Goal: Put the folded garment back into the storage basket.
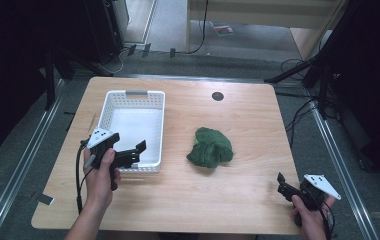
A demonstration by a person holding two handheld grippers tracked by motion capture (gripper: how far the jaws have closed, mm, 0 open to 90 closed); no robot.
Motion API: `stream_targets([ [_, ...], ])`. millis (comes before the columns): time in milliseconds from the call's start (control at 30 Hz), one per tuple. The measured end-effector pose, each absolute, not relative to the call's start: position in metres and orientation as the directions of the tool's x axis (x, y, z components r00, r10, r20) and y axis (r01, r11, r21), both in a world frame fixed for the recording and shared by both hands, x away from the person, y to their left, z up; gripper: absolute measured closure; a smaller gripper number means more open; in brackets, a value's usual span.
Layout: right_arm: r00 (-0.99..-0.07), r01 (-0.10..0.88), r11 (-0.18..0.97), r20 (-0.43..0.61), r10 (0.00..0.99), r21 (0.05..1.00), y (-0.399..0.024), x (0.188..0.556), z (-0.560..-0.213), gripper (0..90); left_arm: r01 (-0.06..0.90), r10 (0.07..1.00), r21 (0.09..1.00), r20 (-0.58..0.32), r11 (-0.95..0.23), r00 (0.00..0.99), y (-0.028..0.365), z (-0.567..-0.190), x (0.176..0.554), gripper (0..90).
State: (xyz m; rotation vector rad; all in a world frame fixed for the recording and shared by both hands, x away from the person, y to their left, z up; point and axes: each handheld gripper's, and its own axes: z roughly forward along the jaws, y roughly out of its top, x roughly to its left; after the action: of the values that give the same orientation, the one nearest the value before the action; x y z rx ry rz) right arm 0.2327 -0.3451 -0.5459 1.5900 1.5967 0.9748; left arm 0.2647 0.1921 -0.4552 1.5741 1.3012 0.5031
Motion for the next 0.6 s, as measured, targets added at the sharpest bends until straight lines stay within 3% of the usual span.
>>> stream_targets([
  [600, -0.03, 0.496, -0.026, 0.047, 0.998, 0.868, -0.345, 0.233, -0.546, 7.9, 0.517, 0.873, 0.856, -0.258, 0.008, 0.414, 0.131, -0.457, 0.28, 0.0],
])
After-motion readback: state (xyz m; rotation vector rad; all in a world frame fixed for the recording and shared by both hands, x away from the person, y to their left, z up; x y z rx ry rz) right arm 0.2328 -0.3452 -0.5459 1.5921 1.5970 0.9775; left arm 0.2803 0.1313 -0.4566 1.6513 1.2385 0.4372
